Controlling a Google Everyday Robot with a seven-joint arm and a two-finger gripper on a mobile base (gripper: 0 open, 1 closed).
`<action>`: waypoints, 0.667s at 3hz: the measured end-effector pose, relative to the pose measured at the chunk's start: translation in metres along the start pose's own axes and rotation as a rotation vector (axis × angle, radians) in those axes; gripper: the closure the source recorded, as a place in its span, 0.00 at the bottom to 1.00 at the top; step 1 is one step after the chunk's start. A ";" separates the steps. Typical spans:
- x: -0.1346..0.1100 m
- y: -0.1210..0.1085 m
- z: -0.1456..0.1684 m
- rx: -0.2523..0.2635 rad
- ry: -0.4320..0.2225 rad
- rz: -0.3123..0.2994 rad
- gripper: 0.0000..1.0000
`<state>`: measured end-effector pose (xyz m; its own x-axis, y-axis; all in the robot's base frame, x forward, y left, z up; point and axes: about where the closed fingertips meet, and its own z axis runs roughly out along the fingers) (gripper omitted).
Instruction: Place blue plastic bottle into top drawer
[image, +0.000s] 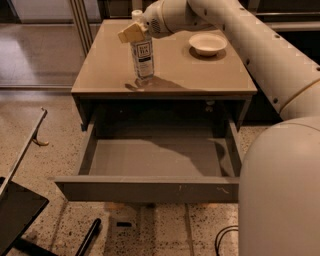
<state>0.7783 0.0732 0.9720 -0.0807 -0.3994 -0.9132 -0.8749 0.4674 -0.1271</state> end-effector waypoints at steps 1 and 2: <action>-0.005 0.014 -0.029 -0.010 -0.032 -0.017 1.00; 0.003 0.035 -0.074 -0.011 -0.045 0.001 1.00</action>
Offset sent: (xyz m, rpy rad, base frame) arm -0.1225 -0.0957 0.0203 0.0542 0.0126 -0.0070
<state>0.7125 0.0301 0.9936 -0.0600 -0.3627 -0.9300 -0.8799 0.4591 -0.1223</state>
